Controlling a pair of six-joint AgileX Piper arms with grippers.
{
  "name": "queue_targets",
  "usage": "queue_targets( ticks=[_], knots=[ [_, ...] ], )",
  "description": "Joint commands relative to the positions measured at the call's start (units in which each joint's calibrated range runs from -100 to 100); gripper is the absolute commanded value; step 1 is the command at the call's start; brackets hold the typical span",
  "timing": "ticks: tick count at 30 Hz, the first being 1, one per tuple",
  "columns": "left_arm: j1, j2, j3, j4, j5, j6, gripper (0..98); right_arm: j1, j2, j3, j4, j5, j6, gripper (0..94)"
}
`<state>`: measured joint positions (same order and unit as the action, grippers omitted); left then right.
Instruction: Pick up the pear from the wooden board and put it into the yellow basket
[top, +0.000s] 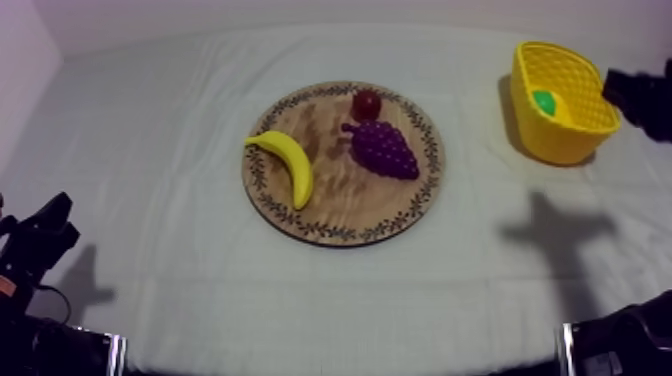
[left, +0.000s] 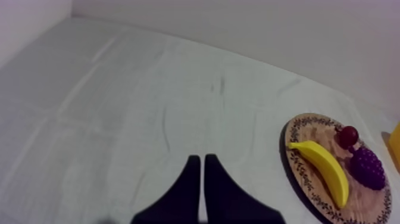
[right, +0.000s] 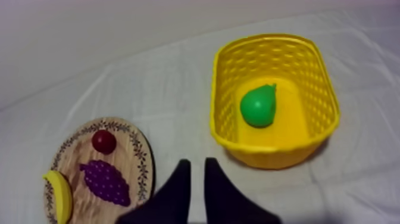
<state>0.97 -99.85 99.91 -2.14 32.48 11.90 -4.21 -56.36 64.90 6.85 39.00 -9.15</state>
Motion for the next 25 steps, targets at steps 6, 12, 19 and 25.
queue_targets(
  ticks=[6,12,19,25],
  knots=[
    [0.0,0.0,0.0,0.01,0.0,0.0,0.1,2.3,-22.4,23.4,-9.3,-4.7,6.8,0.7],
    [0.0,0.0,0.0,0.01,0.0,0.0,0.1,4.3,-33.9,31.7,-12.2,-1.3,7.8,0.4],
    [0.0,0.0,0.0,0.01,0.0,0.0,0.1,5.5,-38.8,34.1,-9.0,-1.2,8.0,0.3],
    [0.0,0.0,0.0,0.01,0.0,0.0,0.1,5.9,-39.2,34.8,-8.1,-1.7,19.9,0.3]
  ],
)
